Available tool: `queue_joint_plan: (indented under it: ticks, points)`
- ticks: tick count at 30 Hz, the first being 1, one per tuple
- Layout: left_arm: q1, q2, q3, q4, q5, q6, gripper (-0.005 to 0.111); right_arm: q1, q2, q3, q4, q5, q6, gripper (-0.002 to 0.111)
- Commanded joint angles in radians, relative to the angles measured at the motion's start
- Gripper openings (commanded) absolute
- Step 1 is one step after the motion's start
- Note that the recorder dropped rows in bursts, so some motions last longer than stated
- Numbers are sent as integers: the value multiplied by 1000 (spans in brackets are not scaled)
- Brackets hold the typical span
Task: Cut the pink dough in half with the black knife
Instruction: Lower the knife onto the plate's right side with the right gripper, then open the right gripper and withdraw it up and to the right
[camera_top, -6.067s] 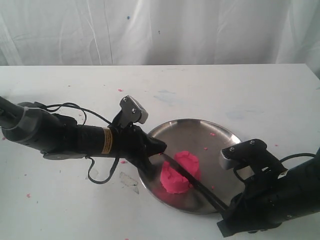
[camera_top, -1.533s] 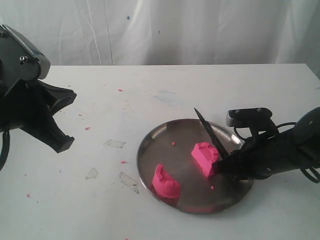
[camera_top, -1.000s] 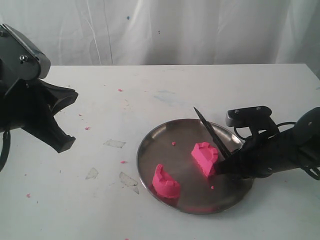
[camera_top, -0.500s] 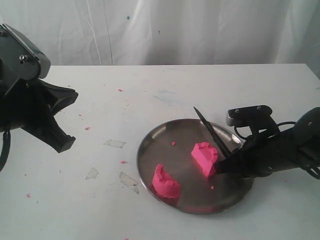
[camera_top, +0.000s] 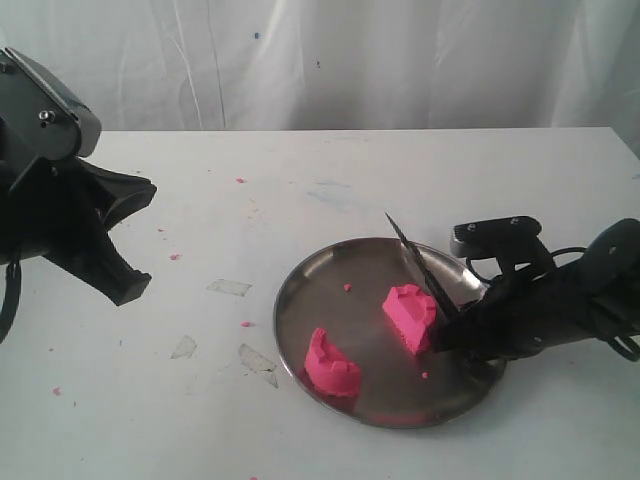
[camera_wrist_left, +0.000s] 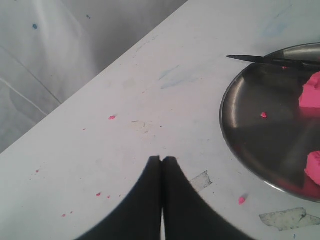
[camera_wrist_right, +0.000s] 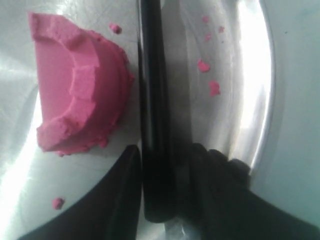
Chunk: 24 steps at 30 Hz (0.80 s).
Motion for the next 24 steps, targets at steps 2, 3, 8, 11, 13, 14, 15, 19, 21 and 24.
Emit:
queue_joint_plan:
  ticks: [2, 3, 8, 11, 13, 14, 15, 19, 21, 24]
  points:
    - [2, -11, 8, 11, -3, -4, 0, -7, 4, -31, 9, 3, -7, 31]
    - [2, -11, 8, 11, -3, -4, 0, -7, 2, -40, 10, 15, -7, 31]
    - [2, -11, 8, 11, -3, -4, 0, -7, -25, -98, 12, 111, -3, 31]
    - [2, -11, 8, 11, -3, -4, 0, -7, -69, -127, 12, 144, -3, 31]
    - [2, -11, 8, 11, -3, -4, 0, -7, -107, -135, 10, 158, -3, 31]
    - [2, -11, 8, 11, -3, -4, 0, -7, -136, -135, 0, 160, -3, 31]
    - [2, -11, 8, 11, -3, -4, 0, -7, -155, -135, -20, 158, -3, 31]
    - [2, -11, 8, 11, -3, -4, 0, -18, -229, -130, -139, 115, 0, 31]
    - [2, -11, 8, 11, 1, -4, 0, -52, -236, -98, -169, 42, 10, 26]
    - [2, -8, 8, 11, 53, -4, 0, -129, -236, -41, -171, 11, 63, 14]
